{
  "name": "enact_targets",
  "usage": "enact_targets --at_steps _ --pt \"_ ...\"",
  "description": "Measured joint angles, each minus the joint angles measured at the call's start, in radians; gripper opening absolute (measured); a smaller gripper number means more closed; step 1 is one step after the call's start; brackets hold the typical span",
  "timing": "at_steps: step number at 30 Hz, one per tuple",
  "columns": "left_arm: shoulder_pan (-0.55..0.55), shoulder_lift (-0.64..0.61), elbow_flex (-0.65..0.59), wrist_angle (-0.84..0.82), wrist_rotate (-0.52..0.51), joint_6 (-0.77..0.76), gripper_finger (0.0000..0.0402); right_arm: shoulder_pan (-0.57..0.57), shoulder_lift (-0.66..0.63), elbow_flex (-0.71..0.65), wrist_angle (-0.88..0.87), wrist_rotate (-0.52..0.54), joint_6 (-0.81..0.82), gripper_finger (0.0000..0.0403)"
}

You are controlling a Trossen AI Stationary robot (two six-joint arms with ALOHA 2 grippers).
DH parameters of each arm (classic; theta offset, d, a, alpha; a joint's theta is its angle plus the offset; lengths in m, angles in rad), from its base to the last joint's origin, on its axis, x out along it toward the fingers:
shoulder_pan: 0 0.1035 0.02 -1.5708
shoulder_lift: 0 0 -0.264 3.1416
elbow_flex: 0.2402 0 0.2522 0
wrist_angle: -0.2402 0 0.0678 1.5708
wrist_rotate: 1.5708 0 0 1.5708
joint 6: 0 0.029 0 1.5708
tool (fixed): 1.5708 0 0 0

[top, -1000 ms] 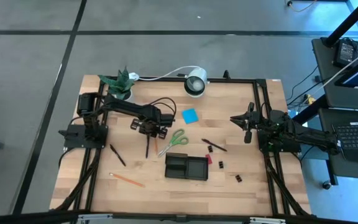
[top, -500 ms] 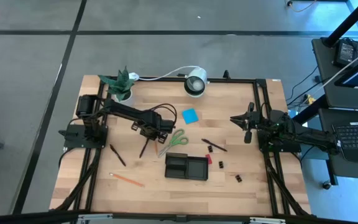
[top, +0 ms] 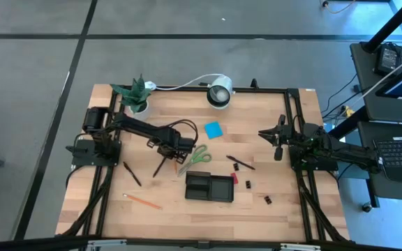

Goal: Pick and place office supplies into organizer
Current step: Put the middle black pen into the desk organizer

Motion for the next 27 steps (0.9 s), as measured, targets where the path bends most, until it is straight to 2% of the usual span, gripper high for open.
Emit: enact_targets --at_steps 16,22,27 --pt "-0.011 -0.028 0.002 -0.009 -0.011 0.008 0.0019 0.0 0.0 0.0 0.0 0.0 0.0 0.0051" --pt "-0.011 -0.136 0.002 -0.01 -0.037 0.008 0.0012 0.0 0.0 0.0 0.0 0.0 0.0 0.0051" --pt "-0.017 -0.273 0.002 -0.011 -0.115 0.008 0.0001 0.0 0.0 0.0 0.0 0.0 0.0 0.0051"
